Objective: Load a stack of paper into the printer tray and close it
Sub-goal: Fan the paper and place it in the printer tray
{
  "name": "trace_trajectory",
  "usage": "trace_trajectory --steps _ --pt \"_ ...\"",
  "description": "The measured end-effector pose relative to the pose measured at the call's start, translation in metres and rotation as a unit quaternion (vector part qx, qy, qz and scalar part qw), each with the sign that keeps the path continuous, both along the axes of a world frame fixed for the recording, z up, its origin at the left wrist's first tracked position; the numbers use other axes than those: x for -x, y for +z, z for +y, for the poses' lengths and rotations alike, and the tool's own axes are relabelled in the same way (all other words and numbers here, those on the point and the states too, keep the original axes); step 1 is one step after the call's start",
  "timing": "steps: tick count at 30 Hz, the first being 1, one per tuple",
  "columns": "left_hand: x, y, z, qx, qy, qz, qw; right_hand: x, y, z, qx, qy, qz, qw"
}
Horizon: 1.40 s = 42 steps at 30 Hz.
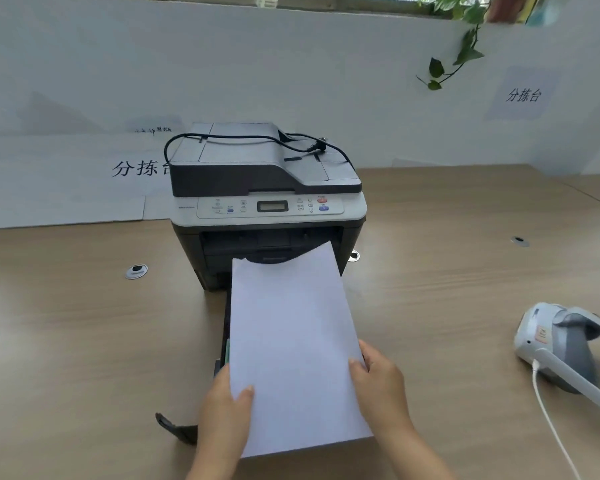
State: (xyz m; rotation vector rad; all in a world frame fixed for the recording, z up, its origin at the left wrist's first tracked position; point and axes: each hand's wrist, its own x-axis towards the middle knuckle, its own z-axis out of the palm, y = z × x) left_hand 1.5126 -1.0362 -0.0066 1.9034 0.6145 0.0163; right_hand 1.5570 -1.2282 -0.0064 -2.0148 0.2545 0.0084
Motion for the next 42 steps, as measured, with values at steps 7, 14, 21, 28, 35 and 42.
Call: trace_trajectory --steps 7,14,21,28,35,42 --pt "-0.022 -0.014 0.003 -0.012 0.009 0.043 0.999 -0.027 -0.021 -0.002 0.016 -0.038 0.057 0.998" --pt "-0.045 -0.029 0.010 0.000 0.023 0.064 0.998 -0.044 -0.035 -0.002 0.005 -0.030 0.101 0.994" --pt "-0.062 -0.043 0.018 0.024 0.057 0.060 0.996 -0.064 -0.048 0.004 -0.025 -0.002 0.102 0.994" --pt "-0.079 -0.053 0.020 0.039 0.070 0.048 0.996 -0.079 -0.051 0.009 -0.035 0.002 0.101 0.994" --pt "-0.092 -0.066 0.022 0.045 0.064 0.041 0.996 -0.092 -0.059 0.015 0.001 -0.004 0.092 0.996" --pt "-0.097 -0.071 0.017 -0.025 0.047 0.041 0.998 -0.096 -0.061 0.020 0.076 0.015 0.073 0.994"
